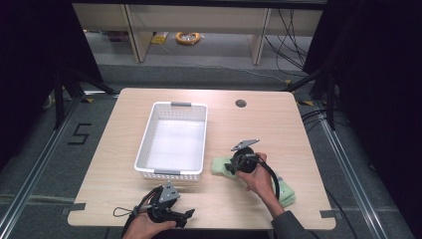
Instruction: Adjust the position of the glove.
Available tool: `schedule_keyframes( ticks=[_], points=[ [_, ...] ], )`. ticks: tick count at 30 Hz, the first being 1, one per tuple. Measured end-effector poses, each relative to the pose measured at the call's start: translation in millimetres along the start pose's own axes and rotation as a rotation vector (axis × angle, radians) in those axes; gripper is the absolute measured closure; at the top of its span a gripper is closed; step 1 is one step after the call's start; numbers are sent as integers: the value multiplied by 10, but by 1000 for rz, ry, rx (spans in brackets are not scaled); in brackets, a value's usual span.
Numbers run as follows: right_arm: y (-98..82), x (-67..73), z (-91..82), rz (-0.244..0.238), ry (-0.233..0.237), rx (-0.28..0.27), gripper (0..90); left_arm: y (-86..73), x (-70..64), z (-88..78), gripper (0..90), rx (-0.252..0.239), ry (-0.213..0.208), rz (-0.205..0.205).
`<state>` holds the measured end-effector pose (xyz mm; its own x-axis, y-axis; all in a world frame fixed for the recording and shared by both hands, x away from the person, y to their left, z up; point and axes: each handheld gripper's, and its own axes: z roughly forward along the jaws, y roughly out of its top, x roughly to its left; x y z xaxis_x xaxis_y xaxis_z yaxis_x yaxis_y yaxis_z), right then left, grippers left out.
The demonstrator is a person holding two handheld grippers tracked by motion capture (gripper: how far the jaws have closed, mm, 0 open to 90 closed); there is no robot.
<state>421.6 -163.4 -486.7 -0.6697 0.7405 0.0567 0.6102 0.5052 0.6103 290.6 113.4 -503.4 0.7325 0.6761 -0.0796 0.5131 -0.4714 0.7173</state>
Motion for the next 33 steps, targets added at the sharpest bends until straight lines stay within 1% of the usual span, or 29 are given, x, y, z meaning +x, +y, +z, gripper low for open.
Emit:
schedule_keyframes(
  ticks=[1,2,3,5,6,7,8,9,10,11,12,14,16,17,18,19,20,21,22,24,25,26,27,28,29,30,31,32,33],
  points=[
    [-9,-9,25,-13,-1,7,705,-3,-7,7,175,-6,2,-8],
    [-17,0,43,-3,5,-3,722,-1,0,-2,175,5,-2,6],
    [-17,0,43,-3,5,-3,722,-1,0,-2,175,5,-2,6],
    [-35,-3,50,-20,9,4,795,-2,1,5,175,-1,9,0],
    [-50,-8,72,-20,8,-19,818,-2,0,5,176,-2,9,-2],
    [-50,-8,72,-20,8,-19,818,-2,0,5,176,-2,9,-2],
    [-54,-18,50,-3,31,-6,856,-1,1,-3,176,2,1,2],
    [-54,-18,50,-3,31,-6,856,-1,1,-3,175,2,1,2],
    [-62,-28,36,-10,36,-13,869,-3,-7,1,176,-2,-1,-20],
    [-63,-21,25,-14,35,-13,872,-4,-7,7,176,-6,4,-24],
    [-70,-14,25,-19,33,-28,875,-3,1,4,176,-1,9,-18],
    [-74,-6,13,-23,38,-41,877,-3,-7,5,176,-11,1,-27],
    [-66,14,-69,-41,40,-28,884,3,14,-7,176,-2,10,-1],
    [-74,40,-106,-40,45,-47,885,4,14,-9,176,-5,9,-2],
    [-75,54,-153,-38,54,-35,885,5,7,-10,176,-12,2,-10],
    [-89,69,-179,-55,58,-56,886,6,12,-18,176,-5,2,-4],
    [-115,122,-265,-49,80,-70,886,7,12,-16,176,-8,1,-3],
    [-115,122,-265,-49,80,-70,886,7,10,-18,176,-7,3,-6],
    [-150,185,-378,-73,91,-75,886,7,8,-21,176,-8,3,-7],
    [-164,217,-423,-67,92,-69,886,7,7,-18,176,-12,9,-11],
    [-224,292,-515,-78,116,-88,886,8,6,-15,176,-17,5,-14],
    [-246,310,-544,-84,119,-84,886,9,12,-28,175,-3,4,-1],
    [-284,335,-561,-88,121,-102,886,10,14,-23,176,-6,3,0],
    [-312,358,-600,-87,135,-84,886,10,14,-23,176,-6,3,0],
    [-350,391,-618,-74,138,-88,886,9,8,-21,176,-8,5,-8],
    [-350,391,-618,-74,138,-88,886,9,8,-21,176,-7,5,-7],
    [-429,448,-644,-67,148,-88,886,9,7,-22,175,-7,5,-7],
    [-429,448,-644,-67,148,-88,886,9,7,-22,176,-7,5,-7],
    [-489,464,-643,-81,155,-93,886,9,9,-19,175,-6,5,-7]
  ],
)
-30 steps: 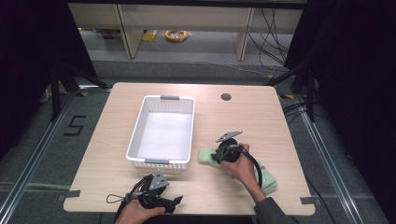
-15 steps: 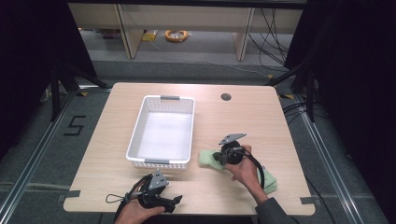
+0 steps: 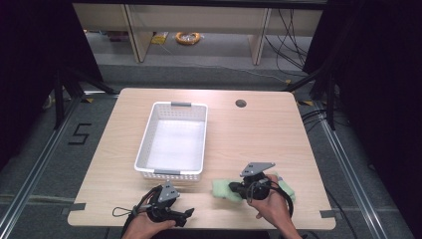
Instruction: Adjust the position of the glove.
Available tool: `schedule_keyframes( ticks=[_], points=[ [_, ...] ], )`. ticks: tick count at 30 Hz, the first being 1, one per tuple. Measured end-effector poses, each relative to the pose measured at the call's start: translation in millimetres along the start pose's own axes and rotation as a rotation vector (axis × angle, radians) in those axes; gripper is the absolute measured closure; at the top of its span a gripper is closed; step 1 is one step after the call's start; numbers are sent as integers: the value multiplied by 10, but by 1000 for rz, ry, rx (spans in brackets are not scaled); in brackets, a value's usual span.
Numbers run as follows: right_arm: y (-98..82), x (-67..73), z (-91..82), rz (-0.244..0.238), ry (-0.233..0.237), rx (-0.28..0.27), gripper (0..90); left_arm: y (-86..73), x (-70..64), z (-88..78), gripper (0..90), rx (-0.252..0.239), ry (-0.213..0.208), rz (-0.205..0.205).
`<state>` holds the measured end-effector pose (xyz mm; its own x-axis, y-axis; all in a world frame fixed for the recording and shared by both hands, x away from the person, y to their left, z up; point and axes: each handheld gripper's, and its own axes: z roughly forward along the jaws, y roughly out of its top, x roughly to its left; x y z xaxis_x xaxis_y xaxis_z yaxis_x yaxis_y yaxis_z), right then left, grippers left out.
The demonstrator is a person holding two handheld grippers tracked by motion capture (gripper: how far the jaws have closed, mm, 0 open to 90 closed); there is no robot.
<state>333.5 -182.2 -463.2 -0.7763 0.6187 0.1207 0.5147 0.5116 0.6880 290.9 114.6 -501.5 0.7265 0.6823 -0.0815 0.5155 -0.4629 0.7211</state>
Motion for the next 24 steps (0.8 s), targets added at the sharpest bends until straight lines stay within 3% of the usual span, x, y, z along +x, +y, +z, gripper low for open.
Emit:
schedule_keyframes(
  ticks=[3,5,8,11,12,14,15,16,17,18,20,21,23,24],
  points=[
    [-77,36,15,20,0,31,885,1,-2,-3,175,1,0,3],
    [-99,29,36,3,-7,33,885,2,-2,-4,176,1,0,3],
    [-157,71,101,28,8,56,884,1,-5,1,176,-2,4,0],
    [-192,98,177,-13,3,78,879,-6,-13,9,175,-2,-9,-8],
    [-201,105,189,-1,7,106,863,-4,-20,13,176,-6,-4,-17],
    [-214,88,215,-23,-1,83,851,-3,-20,7,176,-7,-3,-13],
    [-208,86,189,8,8,105,792,-3,-15,7,175,-5,-4,-14],
    [-208,86,189,8,8,105,792,-3,-15,7,175,-5,-4,-14],
    [-204,81,181,8,19,103,771,-1,-11,3,175,-4,-3,-10],
    [-181,69,131,11,22,51,728,3,-4,-4,176,-4,-1,7],
    [-159,57,77,-8,11,34,715,3,1,-5,176,-1,5,12],
    [-118,-3,-85,-10,1,-13,699,3,1,-5,176,-1,4,11],
    [-110,-39,-151,-8,-8,-11,693,3,-1,-4,176,-3,4,10],
    [-112,-94,-232,7,-23,-14,693,-2,-12,4,175,-3,3,-11]
  ],
)
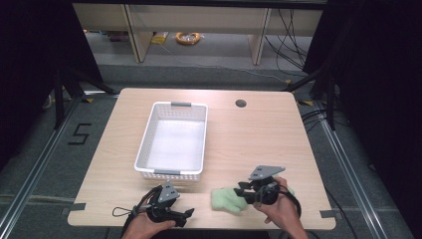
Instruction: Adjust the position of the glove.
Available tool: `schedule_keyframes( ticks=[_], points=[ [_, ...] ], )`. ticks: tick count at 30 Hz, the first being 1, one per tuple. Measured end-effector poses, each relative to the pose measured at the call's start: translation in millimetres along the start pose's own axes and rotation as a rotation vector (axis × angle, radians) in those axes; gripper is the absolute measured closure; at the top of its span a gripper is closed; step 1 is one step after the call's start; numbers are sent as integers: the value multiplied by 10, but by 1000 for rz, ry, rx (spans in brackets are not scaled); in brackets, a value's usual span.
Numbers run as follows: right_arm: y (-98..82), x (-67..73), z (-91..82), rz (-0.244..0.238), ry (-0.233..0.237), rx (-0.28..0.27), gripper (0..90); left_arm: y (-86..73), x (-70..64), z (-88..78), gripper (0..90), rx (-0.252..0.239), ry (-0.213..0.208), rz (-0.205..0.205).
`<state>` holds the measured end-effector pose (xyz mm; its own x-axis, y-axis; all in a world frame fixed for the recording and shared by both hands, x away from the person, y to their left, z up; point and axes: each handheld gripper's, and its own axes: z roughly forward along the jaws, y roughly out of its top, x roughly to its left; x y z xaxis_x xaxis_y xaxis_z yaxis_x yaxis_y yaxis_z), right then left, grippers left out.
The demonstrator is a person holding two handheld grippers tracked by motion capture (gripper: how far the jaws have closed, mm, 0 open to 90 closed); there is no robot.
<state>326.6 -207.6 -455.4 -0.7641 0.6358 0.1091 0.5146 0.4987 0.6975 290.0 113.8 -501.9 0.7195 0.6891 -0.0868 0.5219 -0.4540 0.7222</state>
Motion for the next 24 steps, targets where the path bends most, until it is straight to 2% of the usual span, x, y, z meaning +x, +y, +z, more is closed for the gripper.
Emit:
schedule_keyframes(
  ticks=[1,2,3,5,7,8,9,10,11,12,13,14,17,18,19,20,21,22,23,24],
  points=[
    [-16,-61,-91,37,-23,-2,694,0,-2,1,176,0,0,1],
    [-57,-168,-183,41,-50,-16,694,6,6,-4,176,2,1,22],
    [-78,-185,-207,66,-57,-16,694,6,6,-4,176,2,1,22],
    [-101,-222,-234,65,-60,-17,694,3,-2,-3,176,6,-10,6],
    [-186,-297,-293,116,-81,-15,688,0,-1,5,176,1,-1,0],
    [-201,-325,-318,105,-83,-5,686,1,-1,-3,175,4,-12,3],
    [-223,-317,-337,149,-87,-3,680,1,-1,-3,175,4,-12,3],
    [-241,-360,-360,129,-103,-5,668,1,-6,1,176,-2,-10,-3],
    [-241,-360,-360,129,-103,-5,668,1,-6,1,176,-2,-10,-3],
    [-265,-380,-361,138,-115,-32,666,1,-7,1,176,0,-10,-2],
    [-292,-442,-427,124,-137,1,648,0,-8,1,176,0,-10,-2],
    [-292,-442,-427,124,-137,1,648,2,-3,-2,176,3,-8,9],
    [-356,-554,-498,160,-163,12,641,6,7,-3,175,6,2,24],
    [-356,-554,-498,160,-163,12,641,1,-4,4,175,3,0,3],
    [-396,-620,-516,165,-170,11,635,3,-1,3,175,5,1,10],
    [-396,-620,-516,165,-170,11,635,6,7,-1,175,8,2,25],
    [-407,-635,-532,185,-181,23,631,5,6,0,176,8,2,24],
    [-429,-667,-535,172,-195,21,630,4,5,2,176,5,3,22],
    [-439,-674,-554,208,-200,40,627,3,5,3,175,5,4,23],
    [-468,-716,-550,213,-208,47,621,2,5,4,175,6,4,23]
  ],
)
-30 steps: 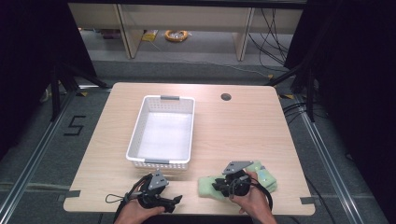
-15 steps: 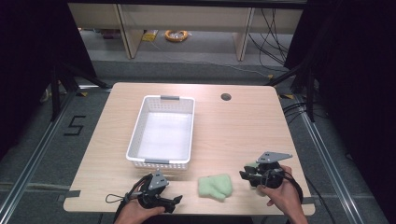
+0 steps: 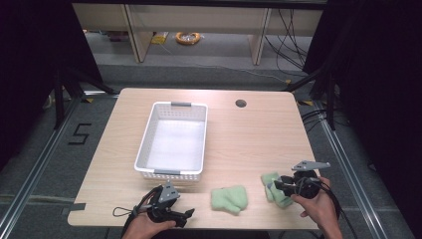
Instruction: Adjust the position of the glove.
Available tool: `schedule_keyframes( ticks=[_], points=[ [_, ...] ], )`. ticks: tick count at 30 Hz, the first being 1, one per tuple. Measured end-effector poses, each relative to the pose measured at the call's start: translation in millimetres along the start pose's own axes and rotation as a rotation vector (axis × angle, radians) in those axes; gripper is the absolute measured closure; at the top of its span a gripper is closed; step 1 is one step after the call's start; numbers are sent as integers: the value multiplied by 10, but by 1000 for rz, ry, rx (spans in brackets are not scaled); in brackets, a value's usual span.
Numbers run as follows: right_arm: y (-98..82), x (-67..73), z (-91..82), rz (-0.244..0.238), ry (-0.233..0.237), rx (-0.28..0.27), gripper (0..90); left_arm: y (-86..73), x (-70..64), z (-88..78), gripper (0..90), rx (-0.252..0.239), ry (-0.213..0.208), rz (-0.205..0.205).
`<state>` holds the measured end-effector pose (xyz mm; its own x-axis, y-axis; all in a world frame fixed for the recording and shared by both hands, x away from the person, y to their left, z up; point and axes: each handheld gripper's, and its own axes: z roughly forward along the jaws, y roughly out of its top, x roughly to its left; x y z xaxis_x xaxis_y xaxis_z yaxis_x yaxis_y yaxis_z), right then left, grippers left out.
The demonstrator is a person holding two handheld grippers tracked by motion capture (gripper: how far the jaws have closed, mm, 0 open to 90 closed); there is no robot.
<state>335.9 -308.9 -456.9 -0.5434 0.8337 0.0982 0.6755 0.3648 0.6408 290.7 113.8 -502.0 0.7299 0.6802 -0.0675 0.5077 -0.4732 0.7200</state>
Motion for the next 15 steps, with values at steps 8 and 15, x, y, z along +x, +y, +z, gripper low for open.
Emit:
schedule_keyframes(
  ticks=[8,15],
  points=[
    [-53,-94,125,18,44,7,598,-2,-4,1,175,2,-3,-18],
    [-61,-106,148,52,50,34,580,-1,-6,1,176,0,-5,-20]
  ],
)
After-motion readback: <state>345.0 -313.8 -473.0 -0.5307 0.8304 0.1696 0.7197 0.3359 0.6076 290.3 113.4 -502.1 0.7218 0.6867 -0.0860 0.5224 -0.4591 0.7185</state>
